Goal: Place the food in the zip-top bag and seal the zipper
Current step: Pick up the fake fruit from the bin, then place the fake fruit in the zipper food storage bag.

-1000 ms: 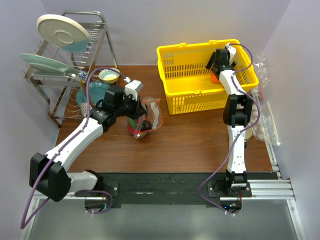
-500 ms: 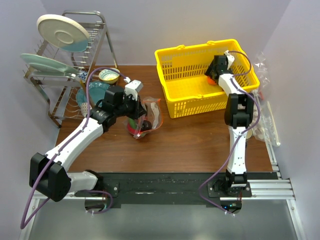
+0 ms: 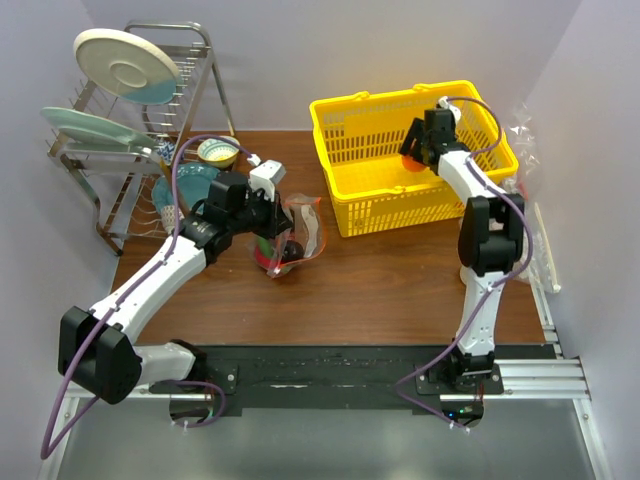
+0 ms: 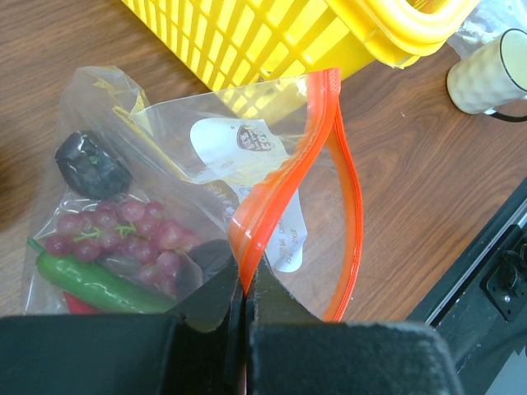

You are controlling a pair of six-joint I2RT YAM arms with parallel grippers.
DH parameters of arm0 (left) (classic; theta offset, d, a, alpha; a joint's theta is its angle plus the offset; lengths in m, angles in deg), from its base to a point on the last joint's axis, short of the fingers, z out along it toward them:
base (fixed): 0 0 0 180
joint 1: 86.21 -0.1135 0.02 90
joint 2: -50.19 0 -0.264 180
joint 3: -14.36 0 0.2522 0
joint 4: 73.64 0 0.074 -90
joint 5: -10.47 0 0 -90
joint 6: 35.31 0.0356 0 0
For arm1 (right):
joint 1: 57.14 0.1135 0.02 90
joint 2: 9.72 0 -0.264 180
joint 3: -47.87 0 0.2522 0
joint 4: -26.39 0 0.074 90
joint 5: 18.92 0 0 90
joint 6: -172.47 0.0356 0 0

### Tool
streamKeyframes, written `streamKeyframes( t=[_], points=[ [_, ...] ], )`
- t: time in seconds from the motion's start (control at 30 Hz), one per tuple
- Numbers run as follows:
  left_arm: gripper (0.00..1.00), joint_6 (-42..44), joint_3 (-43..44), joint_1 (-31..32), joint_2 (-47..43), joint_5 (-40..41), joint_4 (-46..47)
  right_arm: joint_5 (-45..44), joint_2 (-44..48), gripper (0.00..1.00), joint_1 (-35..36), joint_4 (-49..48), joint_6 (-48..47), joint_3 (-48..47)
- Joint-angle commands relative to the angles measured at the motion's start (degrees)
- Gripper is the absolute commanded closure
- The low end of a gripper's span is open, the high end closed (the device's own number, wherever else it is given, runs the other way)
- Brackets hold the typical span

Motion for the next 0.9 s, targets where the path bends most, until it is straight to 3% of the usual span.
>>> streamKeyframes(
  t=[0.0, 0.17, 0.43, 0.7, 0.87],
  points=[
    [1.0, 0.22, 0.14, -0.49, -1.65, -0.07, 2.36, 3.57, 9.23, 0.49, 0.26, -3.18, -1.0, 3.45],
    [1.0, 0.22, 0.23, -0.49, -1.74, 0.28, 2.27, 7.87, 17.92, 0.49, 0.87, -3.35, -2.49, 6.36],
    [1.0, 0.31, 0.23, -0.49, -1.74, 0.55, 1.92, 21.92, 32.17, 0.48, 3.68, -5.03, -3.37, 13.83],
    [1.0, 0.48, 0.4, -0.49, -1.65, 0.99, 1.66, 30.46, 46.59, 0.46, 11.77, -7.66, -1.97, 28.94],
    [1.0, 0.57, 0.49, -0.49, -1.74, 1.42, 1.48, 37.92, 53.36, 0.46, 18.97, -14.24, 0.22, 39.21]
  ],
)
